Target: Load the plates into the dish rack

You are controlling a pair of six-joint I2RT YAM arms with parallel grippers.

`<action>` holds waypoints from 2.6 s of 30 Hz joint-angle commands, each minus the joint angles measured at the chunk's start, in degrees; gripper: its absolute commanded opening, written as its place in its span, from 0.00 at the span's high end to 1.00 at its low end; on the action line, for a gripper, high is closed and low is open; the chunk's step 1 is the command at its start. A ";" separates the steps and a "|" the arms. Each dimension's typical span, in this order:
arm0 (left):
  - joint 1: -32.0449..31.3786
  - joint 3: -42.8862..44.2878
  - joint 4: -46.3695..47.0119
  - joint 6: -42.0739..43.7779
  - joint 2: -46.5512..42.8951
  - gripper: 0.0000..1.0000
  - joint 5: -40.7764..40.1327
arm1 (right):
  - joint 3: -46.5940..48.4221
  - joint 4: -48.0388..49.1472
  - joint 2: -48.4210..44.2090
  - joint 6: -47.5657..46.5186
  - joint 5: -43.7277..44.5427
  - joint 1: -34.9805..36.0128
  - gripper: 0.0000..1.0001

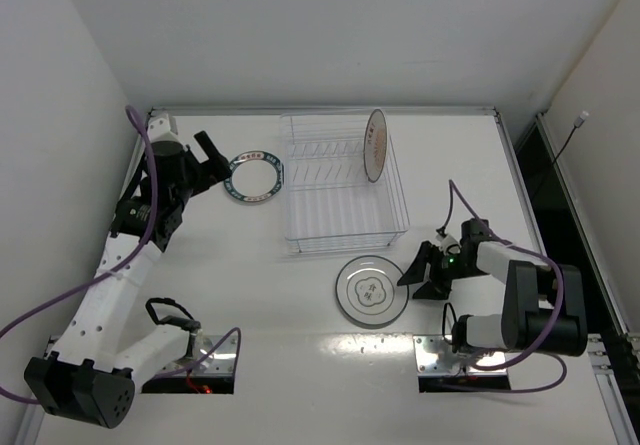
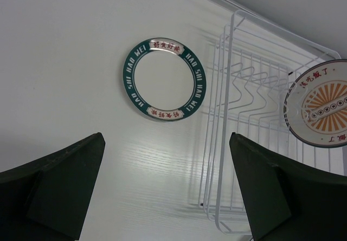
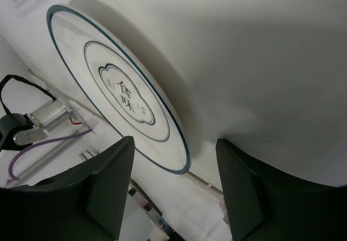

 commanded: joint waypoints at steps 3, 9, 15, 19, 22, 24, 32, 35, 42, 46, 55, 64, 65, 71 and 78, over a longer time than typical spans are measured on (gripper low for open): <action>-0.46 0.38 0.72 0.09 0.51 0.00 0.27 | 1.11 5.51 0.60 -1.89 -0.31 2.16 0.44; -0.46 0.38 0.72 0.09 0.51 0.00 0.27 | 2.96 4.36 2.17 0.29 3.82 6.90 0.64; -0.46 0.38 0.72 0.09 0.51 0.00 0.27 | 5.60 4.28 5.60 2.14 6.28 11.56 0.89; -0.46 -0.15 0.72 0.09 0.51 0.00 0.27 | 7.79 -2.28 3.77 2.15 10.32 12.27 1.00; -0.46 -0.15 0.72 0.09 -0.02 0.00 0.27 | 10.68 -7.66 1.40 1.18 13.58 12.80 1.00; -0.46 -0.15 0.72 0.09 -0.02 0.00 0.27 | 12.27 -12.67 -2.38 1.18 14.46 13.93 1.00; -0.46 -0.68 0.72 0.09 -0.02 0.00 0.80 | 25.54 -29.99 -14.86 3.47 16.83 15.70 1.00; -0.46 -0.68 0.72 -0.44 0.50 0.00 0.80 | 30.29 -33.86 -17.94 4.78 16.83 16.92 1.00; -0.46 -1.21 1.25 -0.44 0.51 0.00 0.80 | 41.96 -40.37 -19.54 4.78 16.11 18.68 1.00; -0.46 -1.21 1.25 -0.44 0.51 0.00 0.80 | 61.78 -38.71 -11.12 4.78 25.86 18.68 1.00; -0.46 -0.68 1.25 -0.44 0.51 0.00 0.27 | 80.02 -24.13 7.61 7.86 50.20 23.16 1.00; -0.46 -0.15 1.25 0.62 -0.01 0.00 -0.26 | 100.77 -24.64 28.44 1.80 77.10 33.62 1.00; -0.46 -0.15 1.25 0.62 -0.02 0.00 -0.26 | 102.00 -23.94 30.89 0.93 79.56 34.24 1.00; -0.46 0.38 1.25 1.14 -0.02 0.00 -0.78 | 111.24 -23.94 39.26 -4.43 89.68 37.66 1.00; -0.46 0.38 0.72 1.14 -0.02 0.00 -0.78 | 109.32 -22.79 42.87 -5.67 92.24 39.60 1.00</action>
